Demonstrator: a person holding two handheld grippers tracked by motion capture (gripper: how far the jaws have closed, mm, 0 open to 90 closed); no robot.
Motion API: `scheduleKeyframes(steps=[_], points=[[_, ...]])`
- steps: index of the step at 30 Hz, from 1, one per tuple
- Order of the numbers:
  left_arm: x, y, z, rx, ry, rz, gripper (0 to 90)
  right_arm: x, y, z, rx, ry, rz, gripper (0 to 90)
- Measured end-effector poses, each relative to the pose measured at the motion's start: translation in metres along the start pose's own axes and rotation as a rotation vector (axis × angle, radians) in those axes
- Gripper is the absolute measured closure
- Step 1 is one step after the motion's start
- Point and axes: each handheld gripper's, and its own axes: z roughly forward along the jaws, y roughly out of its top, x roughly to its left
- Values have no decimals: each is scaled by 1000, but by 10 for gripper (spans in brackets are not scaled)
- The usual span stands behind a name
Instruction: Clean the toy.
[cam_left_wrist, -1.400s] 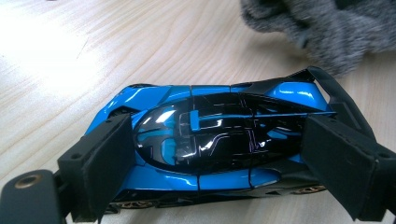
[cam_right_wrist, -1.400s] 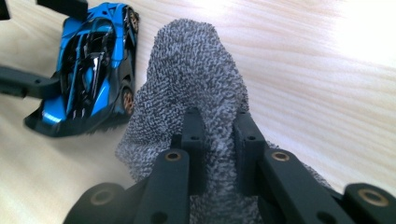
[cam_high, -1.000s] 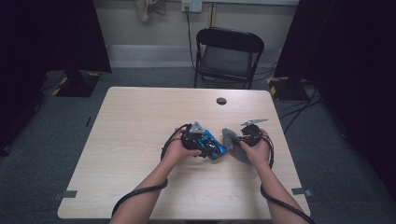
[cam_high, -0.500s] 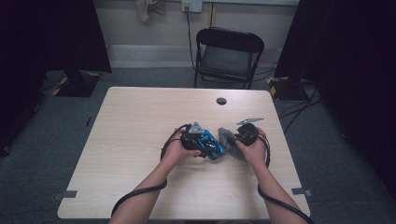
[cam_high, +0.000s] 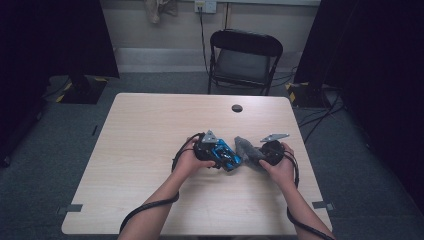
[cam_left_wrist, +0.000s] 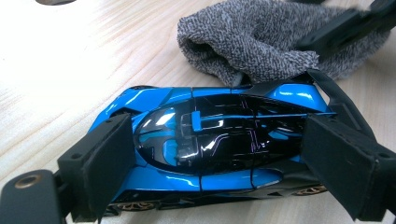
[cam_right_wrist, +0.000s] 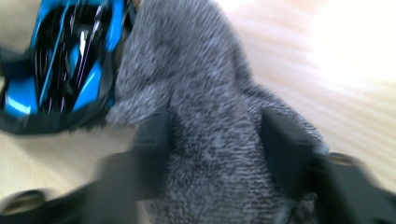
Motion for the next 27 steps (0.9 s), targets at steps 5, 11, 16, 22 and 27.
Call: scheduleKeyframes(steps=[5,11,16,22,27], points=[[0,-1,0,-7,1,1,99,1,3,4,2,-9,31,698],[0,-1,0,-5,-3,0,98,5,13,14,-9,-16,48,741],[1,0,0,-5,-6,1,94,9,25,24,-13,-16,46,749],[1,0,1,0,-7,4,90,15,41,37,-6,-4,45,755],[1,0,1,0,-8,3,89,21,52,46,-7,-3,51,755]])
